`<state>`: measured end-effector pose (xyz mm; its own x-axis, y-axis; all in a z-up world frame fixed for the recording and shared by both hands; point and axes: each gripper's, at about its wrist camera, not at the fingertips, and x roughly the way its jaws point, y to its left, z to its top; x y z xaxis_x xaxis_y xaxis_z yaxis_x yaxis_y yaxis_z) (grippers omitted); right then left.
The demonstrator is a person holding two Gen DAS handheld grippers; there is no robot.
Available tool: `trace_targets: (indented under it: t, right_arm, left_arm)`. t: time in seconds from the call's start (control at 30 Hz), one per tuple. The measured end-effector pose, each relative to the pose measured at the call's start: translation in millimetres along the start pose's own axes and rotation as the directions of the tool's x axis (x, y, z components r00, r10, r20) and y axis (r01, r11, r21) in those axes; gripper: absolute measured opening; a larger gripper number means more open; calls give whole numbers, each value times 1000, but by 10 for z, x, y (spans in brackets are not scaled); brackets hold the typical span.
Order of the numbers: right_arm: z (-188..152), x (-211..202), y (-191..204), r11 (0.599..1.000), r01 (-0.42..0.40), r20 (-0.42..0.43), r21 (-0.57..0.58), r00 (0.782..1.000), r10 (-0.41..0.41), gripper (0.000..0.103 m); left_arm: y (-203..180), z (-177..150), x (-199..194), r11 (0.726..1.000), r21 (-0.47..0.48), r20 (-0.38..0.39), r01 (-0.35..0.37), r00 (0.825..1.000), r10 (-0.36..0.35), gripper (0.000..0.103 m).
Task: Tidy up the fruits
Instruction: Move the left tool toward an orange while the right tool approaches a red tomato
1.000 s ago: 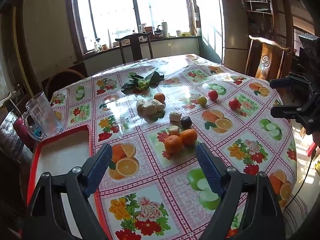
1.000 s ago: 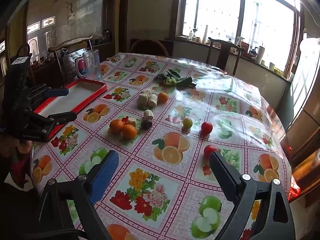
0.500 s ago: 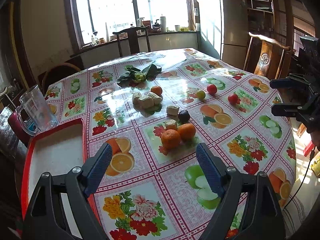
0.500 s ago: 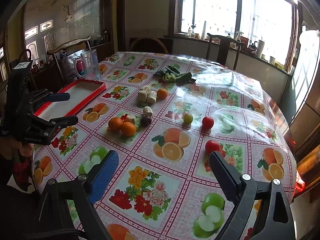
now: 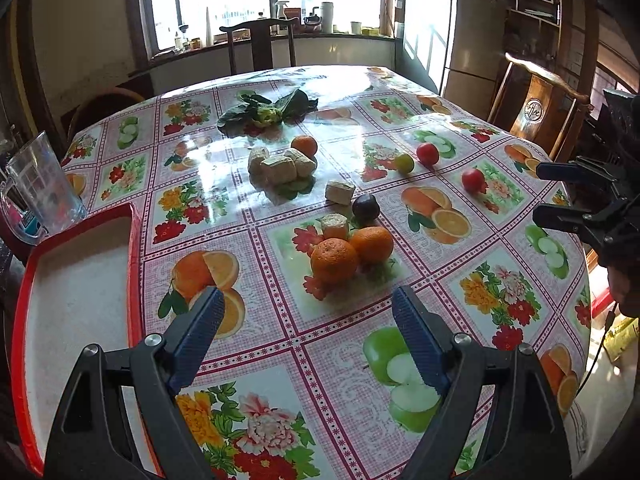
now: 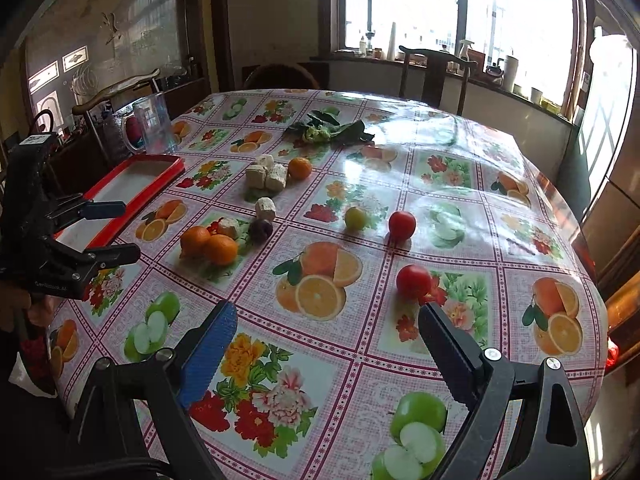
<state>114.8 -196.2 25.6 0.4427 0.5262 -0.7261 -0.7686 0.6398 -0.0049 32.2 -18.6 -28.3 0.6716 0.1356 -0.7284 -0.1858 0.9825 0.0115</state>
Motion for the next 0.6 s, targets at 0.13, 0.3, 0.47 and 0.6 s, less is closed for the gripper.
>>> trace_targets:
  t: [0.13,0.3,0.47,0.6]
  right_arm:
    - [32,258,-251,997,17,-29,80,999,-14,83]
    - [47,536,-460,989,62,-88,137,995,-50,72]
    - [71,704,-571,984,110,-121,142,988,-93,66]
    - [78,842,-588,983,117,-144,145,985,-96,55]
  left_arm:
    - [-32,48,156,1000,13,-33,-5,999,6,86]
    - [4,118,378,1000,-15,-75,19,997,-20,86]
    - [24,154,602,999,-29,-110,26,994,-29,75]
    - [25,160,732,998,-41,-122,44,991,-48,69]
